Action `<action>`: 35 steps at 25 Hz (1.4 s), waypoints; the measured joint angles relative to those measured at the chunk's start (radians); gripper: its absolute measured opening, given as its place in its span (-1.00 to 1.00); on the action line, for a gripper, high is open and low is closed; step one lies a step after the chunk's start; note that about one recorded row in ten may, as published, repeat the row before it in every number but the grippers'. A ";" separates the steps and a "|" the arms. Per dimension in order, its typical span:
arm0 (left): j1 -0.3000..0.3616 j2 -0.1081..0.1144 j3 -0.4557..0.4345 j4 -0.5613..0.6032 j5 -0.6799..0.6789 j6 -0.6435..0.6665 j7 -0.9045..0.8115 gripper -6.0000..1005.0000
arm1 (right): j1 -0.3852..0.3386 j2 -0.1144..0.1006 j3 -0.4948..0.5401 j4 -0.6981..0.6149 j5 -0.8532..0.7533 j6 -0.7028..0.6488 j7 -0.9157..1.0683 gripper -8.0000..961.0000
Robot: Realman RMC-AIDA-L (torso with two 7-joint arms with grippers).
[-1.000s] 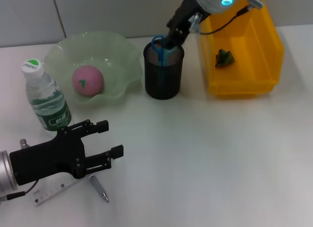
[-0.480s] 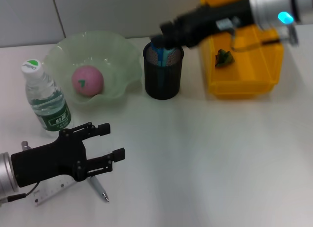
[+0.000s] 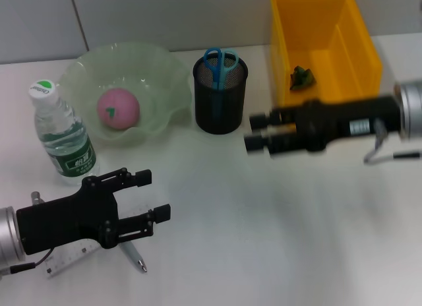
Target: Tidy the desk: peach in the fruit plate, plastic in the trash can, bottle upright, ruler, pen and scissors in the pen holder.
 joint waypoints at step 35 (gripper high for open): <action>-0.019 0.000 0.000 0.021 0.067 -0.018 -0.015 0.53 | -0.090 0.081 0.006 0.075 -0.112 0.146 -0.240 0.50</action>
